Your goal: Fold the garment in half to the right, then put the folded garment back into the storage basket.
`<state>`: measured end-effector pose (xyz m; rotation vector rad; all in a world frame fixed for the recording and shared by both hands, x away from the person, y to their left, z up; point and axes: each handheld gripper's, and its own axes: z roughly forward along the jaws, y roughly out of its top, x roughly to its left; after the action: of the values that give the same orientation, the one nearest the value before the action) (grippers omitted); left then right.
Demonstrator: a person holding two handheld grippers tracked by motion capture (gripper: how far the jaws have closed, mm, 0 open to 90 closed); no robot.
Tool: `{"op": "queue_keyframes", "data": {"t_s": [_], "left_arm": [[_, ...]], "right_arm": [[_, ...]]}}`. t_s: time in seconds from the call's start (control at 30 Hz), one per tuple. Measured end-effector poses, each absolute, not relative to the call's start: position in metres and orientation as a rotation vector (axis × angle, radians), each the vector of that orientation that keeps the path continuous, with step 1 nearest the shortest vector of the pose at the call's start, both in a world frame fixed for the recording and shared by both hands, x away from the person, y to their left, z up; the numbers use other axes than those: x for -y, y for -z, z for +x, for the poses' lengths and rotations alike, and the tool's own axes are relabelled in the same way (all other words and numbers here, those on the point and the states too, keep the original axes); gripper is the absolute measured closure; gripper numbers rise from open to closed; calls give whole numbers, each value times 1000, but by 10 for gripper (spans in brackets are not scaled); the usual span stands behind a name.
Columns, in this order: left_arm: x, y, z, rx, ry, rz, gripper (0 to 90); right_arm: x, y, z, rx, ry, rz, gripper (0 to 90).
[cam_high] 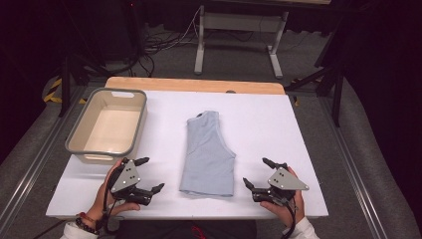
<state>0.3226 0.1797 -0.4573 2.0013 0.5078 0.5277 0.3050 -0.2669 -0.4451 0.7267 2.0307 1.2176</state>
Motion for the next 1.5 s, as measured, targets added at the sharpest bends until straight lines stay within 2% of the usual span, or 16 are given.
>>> {"op": "queue_keyframes", "data": {"t_s": [0.47, 0.9, 1.27, 1.5], "left_arm": [[-179, 457, 323, -504, -505, 2012, 72], [-165, 456, 322, -476, -448, 2041, 74], [-137, 452, 326, -429, -308, 2061, 79], [-108, 461, 327, -386, -264, 2160, 95]], "right_arm": [[261, 448, 310, -2066, -1200, 740, 122], [257, 441, 330, -2085, -1205, 775, 138], [231, 430, 369, -2180, -1239, 772, 164], [205, 438, 409, -2307, -1228, 804, 163]]}}
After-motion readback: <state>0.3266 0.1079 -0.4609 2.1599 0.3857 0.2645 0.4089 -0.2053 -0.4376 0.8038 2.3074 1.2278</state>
